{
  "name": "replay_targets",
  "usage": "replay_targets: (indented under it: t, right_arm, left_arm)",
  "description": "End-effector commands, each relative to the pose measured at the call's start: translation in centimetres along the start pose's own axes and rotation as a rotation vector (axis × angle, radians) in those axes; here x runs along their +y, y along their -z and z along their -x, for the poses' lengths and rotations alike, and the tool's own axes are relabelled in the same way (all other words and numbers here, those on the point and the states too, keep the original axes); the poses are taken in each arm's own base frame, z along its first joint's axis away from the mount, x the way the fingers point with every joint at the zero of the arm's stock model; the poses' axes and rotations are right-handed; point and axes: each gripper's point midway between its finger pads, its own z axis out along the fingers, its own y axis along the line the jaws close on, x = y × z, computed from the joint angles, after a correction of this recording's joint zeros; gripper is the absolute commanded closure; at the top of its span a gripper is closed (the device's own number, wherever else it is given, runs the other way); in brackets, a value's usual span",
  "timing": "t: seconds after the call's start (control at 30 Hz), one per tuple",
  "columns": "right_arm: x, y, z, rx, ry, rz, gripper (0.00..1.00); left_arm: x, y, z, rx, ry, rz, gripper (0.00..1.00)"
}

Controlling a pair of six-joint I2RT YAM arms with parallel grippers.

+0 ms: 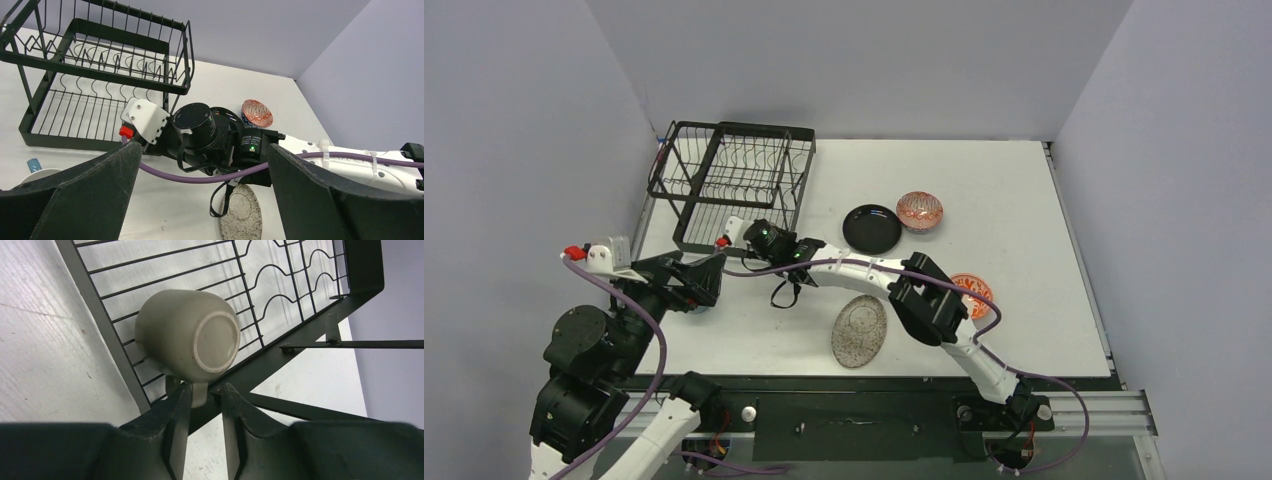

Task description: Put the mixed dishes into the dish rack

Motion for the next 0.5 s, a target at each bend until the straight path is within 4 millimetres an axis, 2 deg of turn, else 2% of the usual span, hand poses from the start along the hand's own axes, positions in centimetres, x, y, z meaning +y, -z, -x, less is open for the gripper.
replay_targets:
  t: [0.0, 0.23, 0.47]
  right_arm:
    - [-1.6, 0.2, 2.8, -0.082, -0.072, -0.011, 0.73]
    - [-1.6, 0.5, 2.9, -0.076, -0.074, -0.029, 0.66]
    - [-2.2, 3.6, 4.2, -0.088, -0.1, -0.097, 0.58]
  left_arm:
    - [-0.4, -0.4, 0.5, -0.018, 0.001, -0.016, 0.04]
    - [-0.4, -0.4, 0.3, -0.014, -0.001, -0.015, 0.04]
    - [0.4, -0.9, -0.9, 0.008, -0.011, 0.015, 0.04]
